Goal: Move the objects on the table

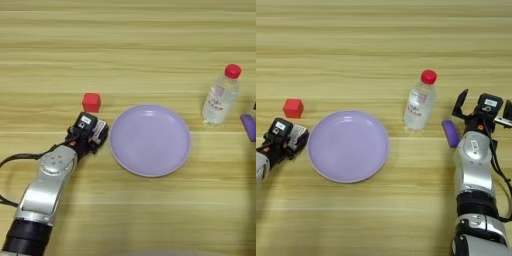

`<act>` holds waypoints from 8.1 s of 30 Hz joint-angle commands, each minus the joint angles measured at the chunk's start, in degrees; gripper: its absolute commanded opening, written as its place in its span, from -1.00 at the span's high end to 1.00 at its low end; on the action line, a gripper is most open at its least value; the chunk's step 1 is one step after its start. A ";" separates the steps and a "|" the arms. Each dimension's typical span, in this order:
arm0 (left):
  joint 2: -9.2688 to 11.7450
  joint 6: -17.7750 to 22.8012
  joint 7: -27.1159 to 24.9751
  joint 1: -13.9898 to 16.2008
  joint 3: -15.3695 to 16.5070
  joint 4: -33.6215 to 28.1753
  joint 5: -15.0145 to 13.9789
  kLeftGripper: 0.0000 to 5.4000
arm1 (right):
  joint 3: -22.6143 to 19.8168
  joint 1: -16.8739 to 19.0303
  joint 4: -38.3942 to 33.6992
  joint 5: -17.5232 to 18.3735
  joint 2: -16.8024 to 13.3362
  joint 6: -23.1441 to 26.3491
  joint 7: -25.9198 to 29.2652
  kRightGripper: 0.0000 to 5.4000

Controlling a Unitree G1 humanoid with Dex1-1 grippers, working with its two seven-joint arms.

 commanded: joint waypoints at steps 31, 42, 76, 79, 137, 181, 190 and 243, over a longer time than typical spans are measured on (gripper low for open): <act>-1.27 -10.48 -0.13 -12.54 9.08 16.98 -5.66 -0.99 | 0.61 -0.36 0.48 0.13 0.35 0.87 0.17 -1.00; -1.40 -14.81 -1.07 -15.80 8.69 24.49 -5.31 -0.99 | 0.77 -0.22 0.08 0.06 0.48 1.09 -0.04 -1.00; -1.29 -23.24 0.42 -23.36 8.46 44.86 -3.82 -0.99 | 0.78 -0.07 -0.27 0.05 0.58 1.21 -0.16 -1.00; -1.28 -23.72 0.43 -23.61 8.49 45.55 -3.91 -0.99 | 0.78 -0.06 -0.26 0.04 0.58 1.21 -0.16 -1.00; -6.24 -12.12 -10.20 -5.23 -3.80 4.54 -8.63 0.17 | 0.96 0.17 -1.11 -0.27 0.89 1.74 -0.66 -1.00; -6.71 -10.14 -11.03 -3.16 -9.70 0.44 -7.10 -0.62 | 0.94 0.30 -1.81 -0.72 1.33 2.14 -0.72 -1.00; -6.51 -11.76 -5.76 -10.74 2.99 5.06 -11.76 -0.95 | 1.03 0.28 -1.67 -0.88 1.47 2.05 -0.80 -1.00; -2.12 -36.56 10.72 -26.38 17.58 49.65 -8.53 -0.99 | 15.21 29.15 -50.78 6.71 -11.58 37.97 39.08 -1.00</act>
